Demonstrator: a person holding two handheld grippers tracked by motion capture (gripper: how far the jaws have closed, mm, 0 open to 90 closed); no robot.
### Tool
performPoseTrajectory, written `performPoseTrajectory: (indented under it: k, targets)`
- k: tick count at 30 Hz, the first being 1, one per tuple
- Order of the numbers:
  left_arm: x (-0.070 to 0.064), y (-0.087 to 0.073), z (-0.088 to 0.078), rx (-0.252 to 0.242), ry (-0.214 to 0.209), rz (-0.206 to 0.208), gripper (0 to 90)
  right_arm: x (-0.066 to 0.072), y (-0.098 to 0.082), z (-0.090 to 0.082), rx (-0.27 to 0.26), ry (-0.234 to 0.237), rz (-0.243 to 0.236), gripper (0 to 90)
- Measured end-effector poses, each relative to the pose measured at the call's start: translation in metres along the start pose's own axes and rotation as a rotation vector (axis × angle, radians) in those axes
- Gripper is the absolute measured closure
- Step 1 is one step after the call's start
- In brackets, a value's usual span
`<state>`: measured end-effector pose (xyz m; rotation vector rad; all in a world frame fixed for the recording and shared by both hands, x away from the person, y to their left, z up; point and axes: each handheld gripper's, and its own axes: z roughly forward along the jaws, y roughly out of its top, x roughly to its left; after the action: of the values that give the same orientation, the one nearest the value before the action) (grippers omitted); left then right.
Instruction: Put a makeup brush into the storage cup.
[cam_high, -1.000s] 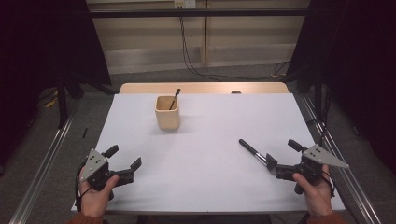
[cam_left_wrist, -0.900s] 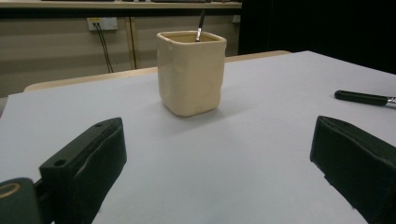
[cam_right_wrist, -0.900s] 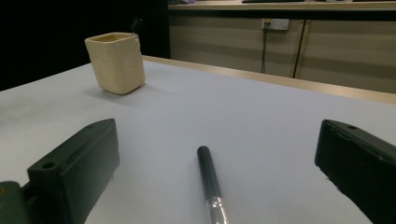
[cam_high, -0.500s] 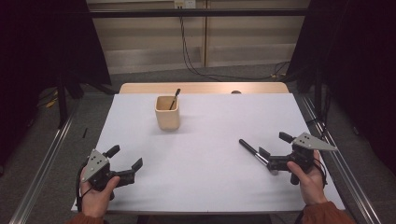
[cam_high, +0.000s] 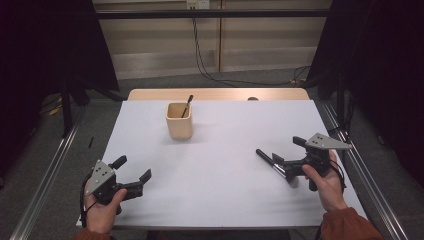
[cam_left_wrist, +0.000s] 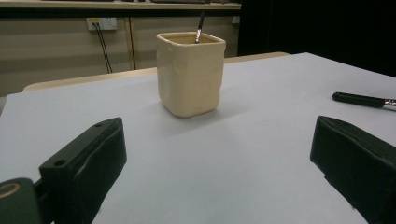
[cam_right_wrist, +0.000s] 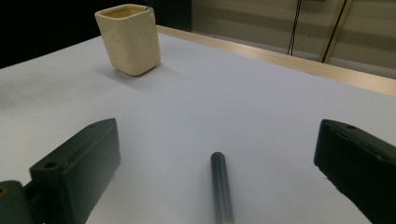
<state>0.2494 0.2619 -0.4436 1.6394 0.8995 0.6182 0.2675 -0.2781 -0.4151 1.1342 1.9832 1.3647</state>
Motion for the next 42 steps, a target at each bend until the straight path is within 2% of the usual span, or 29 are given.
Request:
performPoseTrajectory:
  k: [5,8,12,14,19,20,21,22,27,28,29,30,32,33,35,36,42]
  targets:
    - [-0.002,0.001,0.0,-0.006,-0.002,0.004,3.6,-0.005,0.001,0.014,0.117,0.016,-0.032,1.7]
    - [-0.001,0.001,-0.001,-0.006,-0.004,0.005,3.7,-0.008,0.001,0.02,0.187,0.028,-0.026,2.2]
    - [0.0,0.0,0.0,-0.006,-0.002,0.003,3.7,-0.012,0.003,0.02,0.22,0.03,-0.015,2.4]
    - [0.0,0.001,0.0,-0.01,-0.004,-0.001,3.8,-0.014,0.008,0.02,0.249,0.014,-0.021,2.4]
    - [0.001,0.0,-0.002,-0.006,-0.003,0.004,3.9,-0.014,0.01,0.027,0.418,0.06,-0.075,2.6]
    - [0.001,0.0,-0.002,-0.006,-0.003,0.004,3.8,-0.014,0.01,0.029,0.445,0.071,-0.078,3.0]
    - [0.001,0.0,-0.002,-0.006,-0.004,0.004,3.8,-0.014,0.01,0.029,0.445,0.071,-0.078,3.0]
    - [0.001,0.0,-0.002,-0.004,-0.006,0.006,3.8,-0.015,0.009,0.033,0.494,0.083,-0.076,4.1]
    - [0.001,0.001,-0.001,-0.014,-0.01,0.005,3.8,-0.019,0.01,0.036,0.542,0.079,-0.071,7.3]
    - [0.001,0.001,-0.001,-0.015,-0.009,0.006,3.9,-0.022,0.01,0.038,0.575,0.089,-0.06,7.7]
    - [0.001,0.001,-0.001,-0.015,-0.008,0.007,3.9,-0.022,0.01,0.038,0.575,0.089,-0.06,7.7]
    - [0.001,0.001,-0.002,-0.018,-0.012,0.003,3.8,-0.023,0.01,0.039,0.613,0.094,-0.064,9.2]
    - [0.002,0.001,-0.002,-0.017,-0.011,0.006,3.9,-0.023,0.01,0.04,0.631,0.101,-0.07,9.5]
    - [0.002,0.001,-0.002,-0.017,-0.009,0.006,3.9,-0.023,0.01,0.044,0.676,0.111,-0.086,9.7]
    - [0.002,0.001,-0.002,-0.016,-0.009,0.008,3.8,-0.023,0.01,0.045,0.695,0.119,-0.092,9.7]
    - [0.002,0.001,-0.002,-0.018,-0.005,0.003,3.8,-0.023,0.01,0.049,0.735,0.119,-0.096,10.9]
    - [0.002,0.001,-0.001,-0.017,-0.001,0.003,3.9,-0.024,0.011,0.055,0.788,0.139,-0.112,11.0]
